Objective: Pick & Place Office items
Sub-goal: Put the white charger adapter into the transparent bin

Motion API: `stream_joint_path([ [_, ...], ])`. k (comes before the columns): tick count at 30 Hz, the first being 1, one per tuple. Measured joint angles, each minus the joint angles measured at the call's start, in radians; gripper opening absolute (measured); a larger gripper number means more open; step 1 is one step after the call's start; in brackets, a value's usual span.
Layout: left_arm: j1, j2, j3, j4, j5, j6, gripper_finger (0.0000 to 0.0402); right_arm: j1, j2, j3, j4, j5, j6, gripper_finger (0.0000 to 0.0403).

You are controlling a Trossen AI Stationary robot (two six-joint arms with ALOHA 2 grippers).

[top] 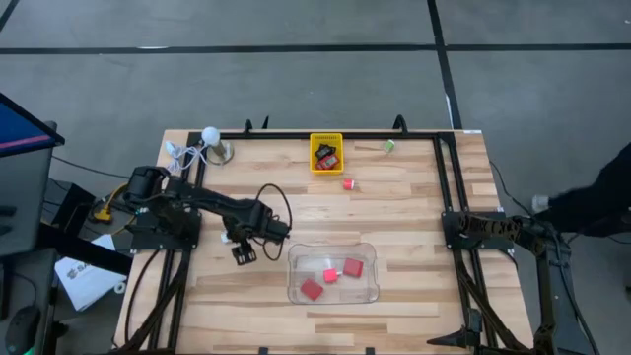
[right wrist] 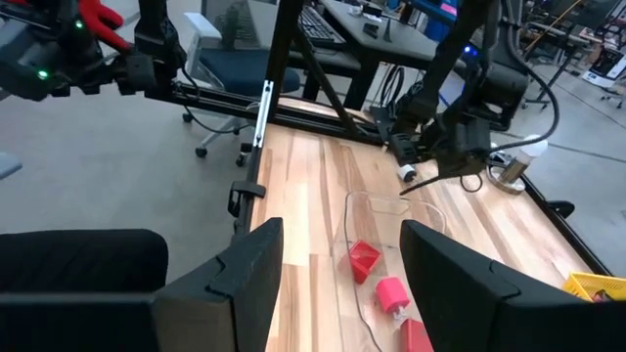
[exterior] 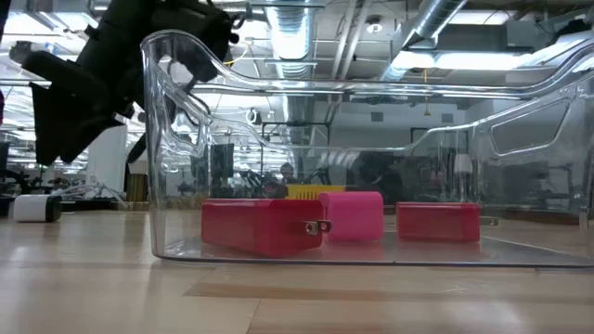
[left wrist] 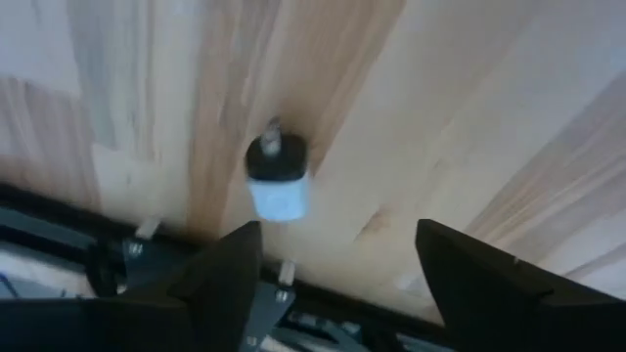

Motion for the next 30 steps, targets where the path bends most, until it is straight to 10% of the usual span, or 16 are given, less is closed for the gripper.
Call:
stream_joint_path([
  [9, 0.042, 0.0, -0.112, 0.022, 0.094, 0.001, 0.0315, 0.005, 0.0, 0.0, 0.0, -0.016, 0.001, 0.0201],
  [30, 0.164, 0.0, -0.272, 0.306, 0.089, 0.051, 0.0253, 0.003, 0.0, 0.0, 0.001, -0.012, 0.001, 0.0201],
])
